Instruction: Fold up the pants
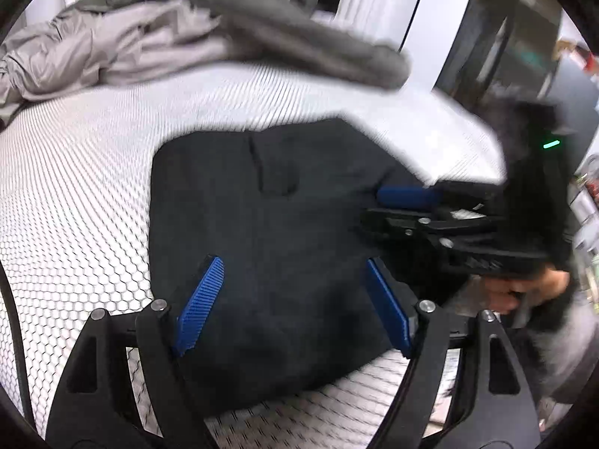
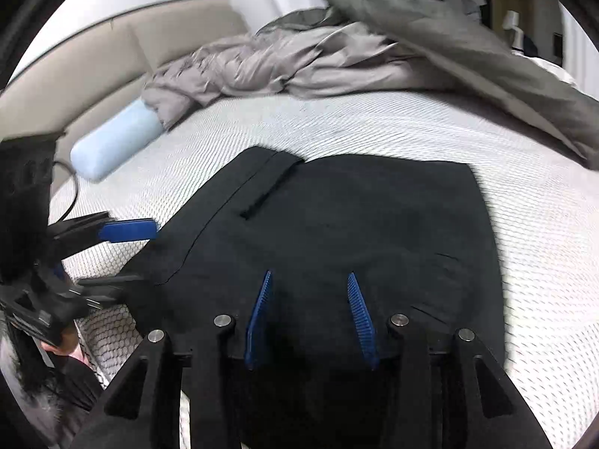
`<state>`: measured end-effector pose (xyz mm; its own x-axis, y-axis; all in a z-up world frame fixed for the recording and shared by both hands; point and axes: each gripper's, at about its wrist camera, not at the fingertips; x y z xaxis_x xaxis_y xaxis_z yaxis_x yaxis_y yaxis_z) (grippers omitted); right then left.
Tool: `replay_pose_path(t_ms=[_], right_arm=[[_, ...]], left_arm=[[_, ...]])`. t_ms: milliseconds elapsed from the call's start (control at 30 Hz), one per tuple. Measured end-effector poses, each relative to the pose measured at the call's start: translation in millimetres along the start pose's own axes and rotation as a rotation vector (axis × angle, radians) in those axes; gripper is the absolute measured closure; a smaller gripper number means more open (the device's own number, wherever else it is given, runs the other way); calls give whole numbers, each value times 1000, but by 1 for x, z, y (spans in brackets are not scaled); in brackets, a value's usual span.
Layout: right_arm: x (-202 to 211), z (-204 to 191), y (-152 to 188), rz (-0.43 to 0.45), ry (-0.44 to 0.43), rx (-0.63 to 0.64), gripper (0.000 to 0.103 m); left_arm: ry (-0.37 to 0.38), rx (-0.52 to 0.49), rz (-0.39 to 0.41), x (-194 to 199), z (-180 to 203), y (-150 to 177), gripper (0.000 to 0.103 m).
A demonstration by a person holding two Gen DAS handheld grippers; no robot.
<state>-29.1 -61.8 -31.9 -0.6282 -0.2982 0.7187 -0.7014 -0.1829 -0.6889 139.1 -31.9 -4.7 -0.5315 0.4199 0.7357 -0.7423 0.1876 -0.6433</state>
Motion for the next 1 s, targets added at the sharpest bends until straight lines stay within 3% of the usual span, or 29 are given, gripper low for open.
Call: replay_pose_path(t_ms=[133, 200, 333, 433, 600, 767, 867, 933, 1000], right_arm=[[-31, -21, 0, -86, 63, 114, 60], [-24, -13, 4, -89, 131, 128, 61], [-6, 0, 18, -73, 180, 145, 62], [3, 1, 20, -56, 154, 123, 57], [11, 5, 3, 12, 43, -2, 53], [-29, -8, -25, -42, -10, -37, 53], [-46, -12, -20, -121, 67, 49, 53], [-43, -14, -10, -117, 224, 156, 54], [-34, -12, -2, -113, 289, 206, 54]], left_arm=[[-43, -97, -42, -12, 3, 11, 28], [-59, -121, -47, -5, 2, 19, 28], [-68, -121, -48, 7, -5, 28, 28], [-89, -106, -37, 17, -4, 20, 28], [-38, -55, 90, 40, -4, -5, 28], [-80, -8, -17, -16, -11, -27, 28], [-84, 9, -48, -29, -20, -23, 26], [-97, 7, -57, -25, -23, -18, 25], [-104, 22, -65, -20, -28, -10, 24]])
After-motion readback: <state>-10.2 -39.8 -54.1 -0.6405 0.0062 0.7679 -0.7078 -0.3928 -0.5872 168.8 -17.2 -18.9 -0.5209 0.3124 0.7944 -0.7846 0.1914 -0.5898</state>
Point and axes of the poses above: each gripper's, at about its wrist camera, not at the fingertips, and x roughly against the way its jaws point, z to its right, y to its underside, and after that the axes turned 1 degree about -y, right-handed
